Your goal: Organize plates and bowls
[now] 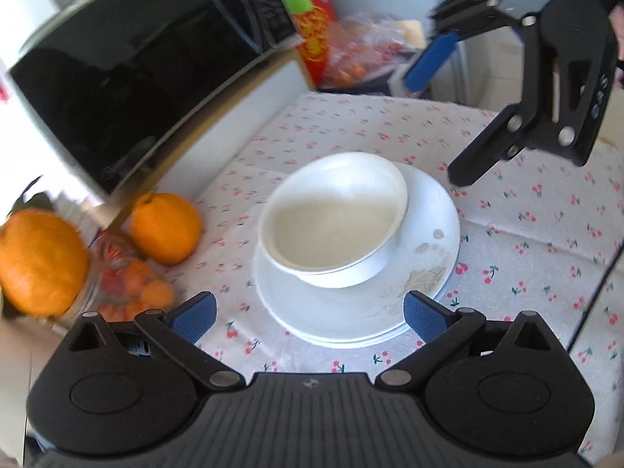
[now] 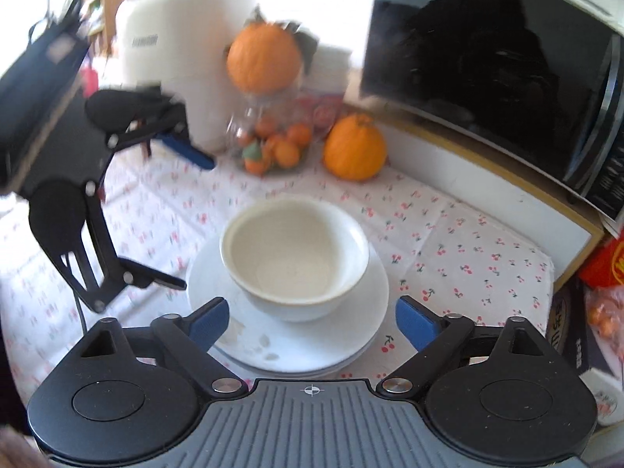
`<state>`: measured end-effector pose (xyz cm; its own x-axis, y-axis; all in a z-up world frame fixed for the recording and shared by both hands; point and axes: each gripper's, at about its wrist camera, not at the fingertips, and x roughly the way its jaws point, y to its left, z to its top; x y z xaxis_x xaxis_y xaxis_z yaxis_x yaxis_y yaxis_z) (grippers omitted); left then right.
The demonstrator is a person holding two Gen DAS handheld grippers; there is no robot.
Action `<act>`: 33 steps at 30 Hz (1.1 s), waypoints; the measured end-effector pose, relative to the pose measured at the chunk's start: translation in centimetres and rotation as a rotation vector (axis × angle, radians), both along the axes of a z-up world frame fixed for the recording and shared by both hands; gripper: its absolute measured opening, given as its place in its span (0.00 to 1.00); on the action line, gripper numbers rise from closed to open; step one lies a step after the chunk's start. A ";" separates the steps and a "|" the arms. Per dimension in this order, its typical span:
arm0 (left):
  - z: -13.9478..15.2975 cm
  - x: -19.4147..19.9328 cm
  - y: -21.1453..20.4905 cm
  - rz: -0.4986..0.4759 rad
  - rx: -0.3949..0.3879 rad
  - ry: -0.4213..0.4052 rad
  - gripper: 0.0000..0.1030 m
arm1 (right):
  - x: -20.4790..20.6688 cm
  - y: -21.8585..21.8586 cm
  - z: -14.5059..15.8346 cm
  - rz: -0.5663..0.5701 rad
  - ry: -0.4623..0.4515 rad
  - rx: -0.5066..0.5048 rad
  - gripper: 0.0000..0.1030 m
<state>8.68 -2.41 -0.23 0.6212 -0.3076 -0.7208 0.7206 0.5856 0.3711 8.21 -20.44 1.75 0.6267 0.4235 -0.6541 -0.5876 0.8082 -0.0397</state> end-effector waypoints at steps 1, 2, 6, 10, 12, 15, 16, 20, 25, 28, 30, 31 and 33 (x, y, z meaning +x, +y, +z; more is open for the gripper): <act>0.3 -0.4 0.1 0.021 -0.011 -0.006 1.00 | -0.3 -0.1 0.4 -0.022 -0.005 0.006 0.93; 0.6 -0.8 0.2 0.042 -0.018 -0.013 1.00 | -0.6 -0.2 0.9 -0.043 -0.012 0.012 0.94; 1.4 -2.7 0.0 0.118 0.003 -0.005 1.00 | -2.5 -0.5 2.1 -0.126 -0.028 0.008 0.96; 1.9 -4.1 -0.1 0.253 0.001 0.015 1.00 | -3.9 -0.5 2.6 -0.225 0.029 -0.005 0.97; 2.1 -4.5 0.2 0.352 -0.040 0.052 1.00 | -4.6 -0.5 2.7 -0.299 0.073 -0.005 0.97; 2.3 -5.3 0.8 0.488 -0.109 0.111 1.00 | -5.6 -0.5 2.7 -0.396 0.129 0.027 0.97; 2.4 -5.6 1.0 0.526 -0.140 0.127 1.00 | -6.0 -0.5 2.6 -0.419 0.143 0.044 0.98; 2.4 -6.8 1.3 0.630 -0.235 0.157 1.00 | -7.9 -0.1 2.2 -0.477 0.139 0.089 1.00; 2.3 -7.9 1.5 0.754 -0.267 0.103 1.00 | -9.5 0.7 1.0 -0.543 0.107 0.080 1.00; 2.1 -8.0 1.8 0.801 -0.274 0.089 1.00 | -9.8 0.4 0.2 -0.595 0.129 0.132 1.00; 1.8 -7.9 1.9 0.835 -0.276 0.085 1.00 | -10.0 0.2 -0.4 -0.626 0.141 0.154 1.00; 1.7 -8.0 2.0 0.846 -0.278 0.082 1.00 | -9.9 0.1 -0.7 -0.634 0.143 0.156 1.00; 1.3 -8.1 2.0 0.861 -0.285 0.084 1.00 | -9.9 0.1 -1.1 -0.648 0.141 0.152 1.00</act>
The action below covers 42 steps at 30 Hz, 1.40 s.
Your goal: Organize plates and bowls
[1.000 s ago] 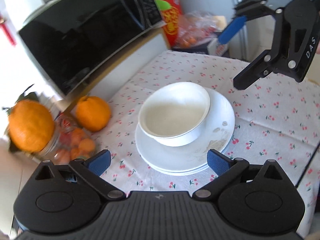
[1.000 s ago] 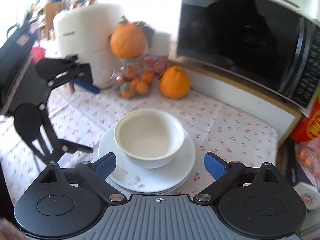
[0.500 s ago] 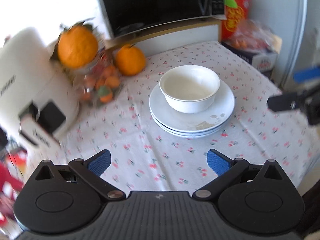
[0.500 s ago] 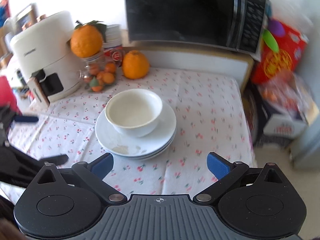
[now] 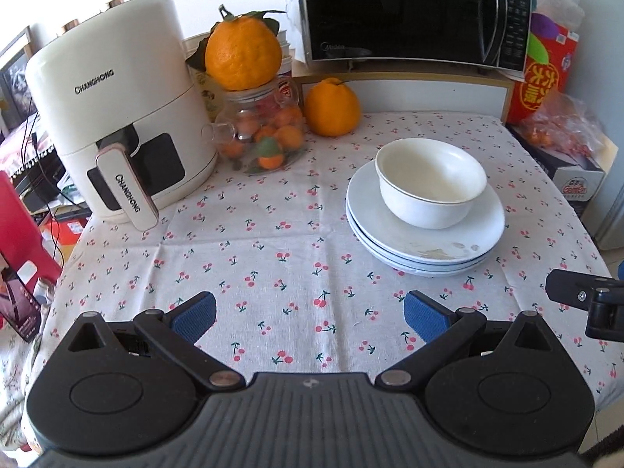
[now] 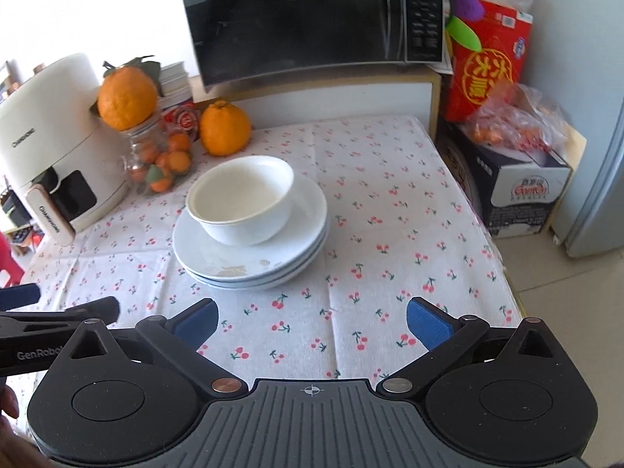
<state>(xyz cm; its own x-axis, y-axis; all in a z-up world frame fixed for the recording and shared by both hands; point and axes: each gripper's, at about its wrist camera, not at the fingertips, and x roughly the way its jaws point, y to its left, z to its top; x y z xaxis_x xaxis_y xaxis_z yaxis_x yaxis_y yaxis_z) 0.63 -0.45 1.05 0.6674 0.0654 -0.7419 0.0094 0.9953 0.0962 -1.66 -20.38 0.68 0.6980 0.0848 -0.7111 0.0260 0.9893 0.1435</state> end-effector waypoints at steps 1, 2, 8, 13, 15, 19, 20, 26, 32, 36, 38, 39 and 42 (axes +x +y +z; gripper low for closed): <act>-0.2 -0.1 0.0 0.004 -0.004 0.004 1.00 | 0.1 0.0 -0.1 -0.007 -0.002 -0.002 1.00; -0.4 0.0 0.0 0.004 -0.006 0.009 1.00 | 0.1 0.0 -0.2 -0.013 -0.004 -0.005 1.00; -1.4 0.2 -0.2 0.020 0.000 0.025 1.00 | 1.1 0.3 -0.9 -0.020 -0.003 -0.025 1.00; -1.7 0.6 0.0 0.033 -0.015 0.033 1.00 | 1.8 0.7 -1.1 -0.013 0.000 -0.035 1.00; -1.9 0.7 -0.1 0.032 -0.010 0.035 1.00 | 2.1 0.9 -1.3 -0.005 0.006 -0.039 1.00; -1.8 1.0 -0.1 0.034 -0.011 0.031 1.00 | 2.2 1.5 -1.5 0.011 0.007 -0.057 1.00; -1.8 1.0 0.0 0.035 -0.010 0.029 1.00 | 2.2 1.6 -1.5 0.014 0.004 -0.062 1.00; -1.9 1.2 0.1 0.038 0.000 0.027 1.00 | 2.2 2.1 -1.5 0.027 -0.002 -0.090 1.00; -1.9 1.1 0.1 0.034 0.017 0.025 1.00 | 2.1 2.3 -1.6 0.038 0.000 -0.098 1.00; -1.9 1.0 0.2 0.036 0.025 0.023 1.00 | 2.0 2.4 -1.7 0.042 0.002 -0.101 1.00; -1.9 1.0 0.2 0.039 0.028 0.021 1.00 | 2.0 2.5 -1.7 0.044 0.001 -0.106 1.00; -1.9 1.0 0.2 0.041 0.029 0.021 1.00 | 2.0 2.5 -1.8 0.046 0.001 -0.109 1.00; -1.9 1.1 0.3 0.045 0.031 0.021 1.00 | 2.0 2.6 -1.8 0.050 0.003 -0.115 1.00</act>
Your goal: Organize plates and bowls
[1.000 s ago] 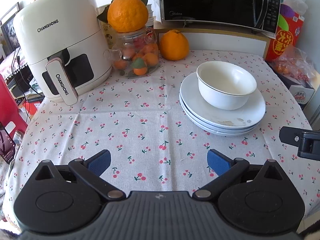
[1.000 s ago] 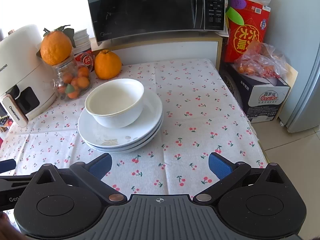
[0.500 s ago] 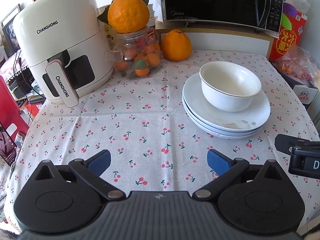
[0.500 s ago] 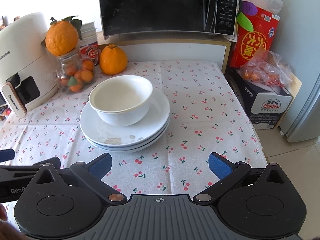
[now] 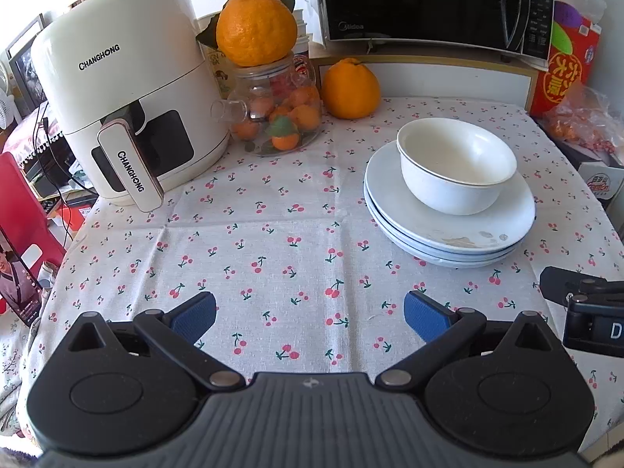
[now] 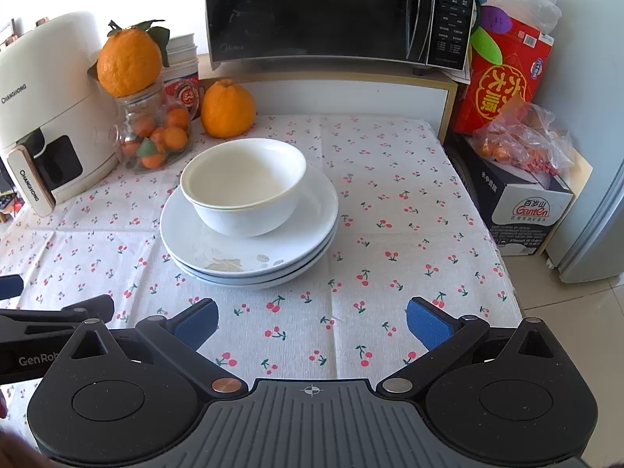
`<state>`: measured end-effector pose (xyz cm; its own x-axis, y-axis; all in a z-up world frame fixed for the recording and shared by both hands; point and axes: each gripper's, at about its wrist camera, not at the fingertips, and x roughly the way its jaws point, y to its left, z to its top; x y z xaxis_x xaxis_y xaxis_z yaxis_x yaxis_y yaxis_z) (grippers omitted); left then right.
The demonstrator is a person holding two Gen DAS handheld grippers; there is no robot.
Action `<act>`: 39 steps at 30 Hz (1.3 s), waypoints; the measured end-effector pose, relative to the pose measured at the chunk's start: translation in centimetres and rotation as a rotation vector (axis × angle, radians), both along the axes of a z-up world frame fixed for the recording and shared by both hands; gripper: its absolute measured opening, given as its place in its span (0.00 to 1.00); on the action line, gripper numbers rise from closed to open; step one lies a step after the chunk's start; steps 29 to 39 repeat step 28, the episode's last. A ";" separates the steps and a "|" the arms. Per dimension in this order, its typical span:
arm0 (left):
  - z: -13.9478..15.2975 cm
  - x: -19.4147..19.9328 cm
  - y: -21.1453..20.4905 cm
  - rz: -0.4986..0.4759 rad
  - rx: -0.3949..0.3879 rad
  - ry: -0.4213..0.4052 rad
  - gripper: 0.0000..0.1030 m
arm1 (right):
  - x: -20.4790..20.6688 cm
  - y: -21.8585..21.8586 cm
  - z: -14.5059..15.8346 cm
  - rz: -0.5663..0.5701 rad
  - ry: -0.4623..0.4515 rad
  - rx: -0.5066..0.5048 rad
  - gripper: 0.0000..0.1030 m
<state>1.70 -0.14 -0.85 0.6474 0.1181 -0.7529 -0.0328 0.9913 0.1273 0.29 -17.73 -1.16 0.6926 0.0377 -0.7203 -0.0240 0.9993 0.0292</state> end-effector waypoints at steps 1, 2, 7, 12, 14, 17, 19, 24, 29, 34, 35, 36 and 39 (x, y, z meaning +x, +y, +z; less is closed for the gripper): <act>0.0 0.0 0.0 0.002 0.001 0.000 1.00 | 0.0 0.0 0.0 0.001 0.001 -0.001 1.00; 0.0 0.0 0.1 0.001 0.001 0.000 1.00 | 0.0 0.1 -0.1 0.002 0.001 -0.002 1.00; 0.0 0.1 0.1 0.002 0.001 0.002 1.00 | 0.0 0.2 -0.1 0.007 0.005 -0.007 1.00; -0.1 0.0 0.1 0.004 0.003 0.003 1.00 | 0.0 0.3 -0.2 0.011 0.006 -0.010 1.00; -0.1 0.0 0.1 0.004 0.003 0.003 1.00 | 0.0 0.3 -0.2 0.011 0.006 -0.010 1.00; -0.2 0.0 0.1 0.003 0.004 0.005 1.00 | 0.0 0.3 -0.2 0.010 0.006 -0.010 1.00; -0.2 0.0 0.1 0.004 0.004 0.005 1.00 | 0.0 0.3 -0.2 0.010 0.006 -0.010 1.00; -0.2 0.0 0.1 0.001 0.000 0.008 1.00 | 0.0 0.3 -0.2 0.010 0.006 -0.010 1.00; -0.2 0.0 0.0 -0.006 0.000 0.009 1.00 | 0.0 0.4 -0.2 0.011 0.006 -0.010 1.00; -0.2 0.0 0.0 -0.006 0.000 0.009 1.00 | 0.0 0.4 -0.2 0.011 0.006 -0.010 1.00; -0.2 0.0 0.0 -0.006 0.000 0.009 1.00 | 0.0 0.4 -0.2 0.011 0.006 -0.010 1.00; -0.2 0.0 0.0 -0.006 0.000 0.009 1.00 | 0.0 0.4 -0.2 0.011 0.006 -0.010 1.00; -0.2 0.0 0.0 -0.006 0.000 0.009 1.00 | 0.0 0.4 -0.2 0.011 0.006 -0.010 1.00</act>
